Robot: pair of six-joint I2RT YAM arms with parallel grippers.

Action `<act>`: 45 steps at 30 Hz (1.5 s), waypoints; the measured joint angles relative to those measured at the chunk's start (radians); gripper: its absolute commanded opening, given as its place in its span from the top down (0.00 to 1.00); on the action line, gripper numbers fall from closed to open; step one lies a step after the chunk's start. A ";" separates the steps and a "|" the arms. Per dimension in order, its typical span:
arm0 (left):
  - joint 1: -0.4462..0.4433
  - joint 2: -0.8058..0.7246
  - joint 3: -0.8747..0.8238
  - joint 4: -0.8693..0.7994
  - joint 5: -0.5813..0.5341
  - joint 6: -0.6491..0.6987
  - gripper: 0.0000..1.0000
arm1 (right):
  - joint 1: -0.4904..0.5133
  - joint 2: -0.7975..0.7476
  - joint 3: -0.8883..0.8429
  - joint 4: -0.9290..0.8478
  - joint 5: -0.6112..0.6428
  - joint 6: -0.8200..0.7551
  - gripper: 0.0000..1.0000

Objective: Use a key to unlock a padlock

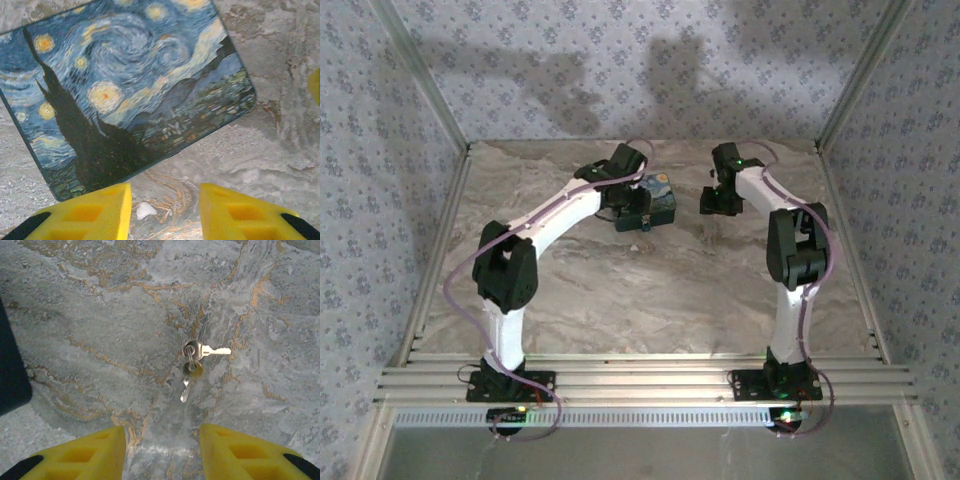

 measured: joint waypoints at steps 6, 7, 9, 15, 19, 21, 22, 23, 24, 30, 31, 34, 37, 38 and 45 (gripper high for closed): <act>0.014 -0.005 -0.090 0.031 0.022 0.000 0.60 | 0.000 0.071 0.082 -0.036 0.026 -0.024 0.59; 0.017 -0.006 -0.100 0.037 0.024 0.000 0.60 | 0.000 0.083 0.094 -0.040 0.027 -0.027 0.59; 0.026 -0.011 -0.119 0.050 0.026 0.000 0.60 | 0.000 0.105 0.111 -0.046 0.029 -0.032 0.60; 0.046 -0.029 -0.130 0.070 0.036 0.000 0.60 | 0.000 0.163 0.157 -0.069 0.030 -0.050 0.66; 0.047 -0.040 -0.131 0.078 0.037 0.001 0.60 | 0.000 0.187 0.176 -0.080 0.029 -0.055 0.72; 0.047 -0.042 -0.134 0.079 0.037 0.001 0.60 | 0.000 0.193 0.186 -0.086 0.029 -0.058 0.75; 0.047 -0.043 -0.138 0.080 0.037 0.001 0.60 | 0.000 0.196 0.188 -0.086 0.030 -0.060 0.78; 0.047 -0.044 -0.144 0.080 0.037 0.001 0.60 | 0.000 0.198 0.190 -0.089 0.030 -0.063 0.80; 0.047 -0.045 -0.148 0.079 0.036 0.001 0.60 | 0.000 0.200 0.192 -0.091 0.032 -0.068 0.84; 0.051 -0.061 -0.179 0.078 0.036 0.001 0.60 | 0.000 0.201 0.196 -0.101 0.038 -0.080 1.00; 0.053 -0.069 -0.187 0.079 0.037 0.002 0.60 | 0.000 0.201 0.196 -0.102 0.040 -0.080 1.00; 0.061 -0.107 -0.224 0.081 0.043 0.005 0.60 | 0.004 0.199 0.195 -0.109 0.041 -0.086 1.00; 0.076 -0.182 -0.297 0.099 0.055 0.005 0.60 | 0.020 0.160 0.153 -0.114 0.039 -0.117 1.00; 0.085 -0.217 -0.332 0.110 0.066 0.005 0.60 | 0.031 0.138 0.135 -0.123 0.039 -0.132 1.00; 0.178 -0.492 -0.594 0.196 0.173 -0.045 0.61 | 0.227 -0.090 0.090 -0.225 0.043 -0.269 1.00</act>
